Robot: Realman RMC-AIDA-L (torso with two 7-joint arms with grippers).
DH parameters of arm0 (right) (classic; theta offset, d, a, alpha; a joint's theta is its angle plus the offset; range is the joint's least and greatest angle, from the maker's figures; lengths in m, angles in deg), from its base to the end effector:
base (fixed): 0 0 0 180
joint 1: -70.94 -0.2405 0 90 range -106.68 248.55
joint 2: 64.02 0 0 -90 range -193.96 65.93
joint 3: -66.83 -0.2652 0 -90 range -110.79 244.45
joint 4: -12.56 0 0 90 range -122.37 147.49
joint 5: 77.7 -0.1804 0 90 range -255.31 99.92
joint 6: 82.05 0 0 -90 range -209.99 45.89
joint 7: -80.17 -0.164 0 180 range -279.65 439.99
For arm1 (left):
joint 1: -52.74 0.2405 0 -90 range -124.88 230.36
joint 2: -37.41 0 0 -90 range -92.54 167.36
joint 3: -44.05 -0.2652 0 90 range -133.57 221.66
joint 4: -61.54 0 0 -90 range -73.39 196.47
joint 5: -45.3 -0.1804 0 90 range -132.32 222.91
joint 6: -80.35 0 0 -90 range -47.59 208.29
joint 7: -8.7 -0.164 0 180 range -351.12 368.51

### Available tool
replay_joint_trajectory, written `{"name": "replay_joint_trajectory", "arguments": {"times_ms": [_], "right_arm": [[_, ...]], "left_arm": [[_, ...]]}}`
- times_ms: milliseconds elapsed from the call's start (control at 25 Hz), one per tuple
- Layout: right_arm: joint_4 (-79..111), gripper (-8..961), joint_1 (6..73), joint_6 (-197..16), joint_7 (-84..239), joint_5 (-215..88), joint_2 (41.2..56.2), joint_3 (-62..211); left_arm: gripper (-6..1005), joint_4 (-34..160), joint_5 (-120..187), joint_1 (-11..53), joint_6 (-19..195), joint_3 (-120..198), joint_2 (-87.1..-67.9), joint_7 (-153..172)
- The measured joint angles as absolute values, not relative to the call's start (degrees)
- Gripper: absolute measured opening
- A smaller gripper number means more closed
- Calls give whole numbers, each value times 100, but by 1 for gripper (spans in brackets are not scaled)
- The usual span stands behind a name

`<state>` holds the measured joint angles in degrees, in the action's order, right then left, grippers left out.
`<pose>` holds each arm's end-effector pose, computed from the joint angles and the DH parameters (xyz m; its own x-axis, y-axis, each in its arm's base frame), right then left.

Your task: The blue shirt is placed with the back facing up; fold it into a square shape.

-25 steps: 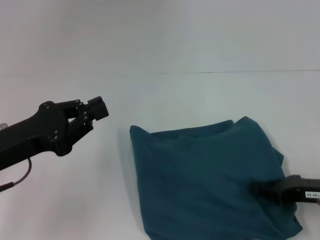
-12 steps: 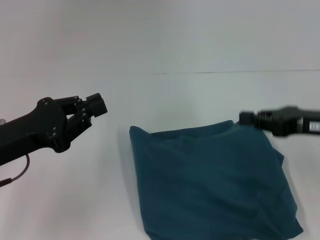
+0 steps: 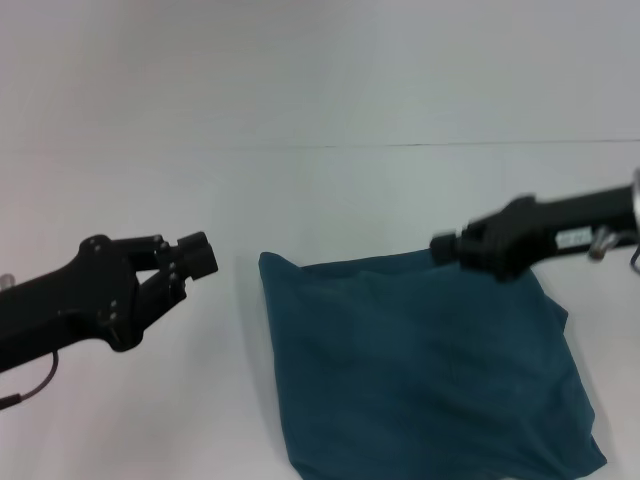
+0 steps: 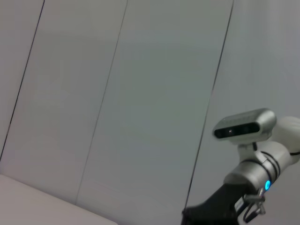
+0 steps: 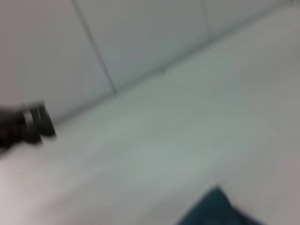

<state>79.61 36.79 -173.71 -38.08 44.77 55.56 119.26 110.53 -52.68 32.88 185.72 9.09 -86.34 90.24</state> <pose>0.1814 0.3470 0.0080 0.8191 -0.4934 -0.2926 -0.5485 -0.8230 -0.1476 -0.2209 0.2704 0.0200 0.5851 0.2032 0.7851 0.4479 -0.8880 -0.1040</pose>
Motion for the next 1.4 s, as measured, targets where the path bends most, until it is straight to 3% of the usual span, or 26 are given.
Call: {"name": "replay_joint_trajectory", "arguments": {"times_ms": [480, 1400], "right_arm": [[7295, 31, 3758, -16827, -3699, 5079, 5576, 12513], [6315, 32, 3235, -15705, -3860, 5895, 5525, 12554]], "left_arm": [[120, 10897, -5408, 3425, 18544, 925, -8660, 8541], [119, 10581, -5687, 3472, 18252, 924, -8660, 8147]]}}
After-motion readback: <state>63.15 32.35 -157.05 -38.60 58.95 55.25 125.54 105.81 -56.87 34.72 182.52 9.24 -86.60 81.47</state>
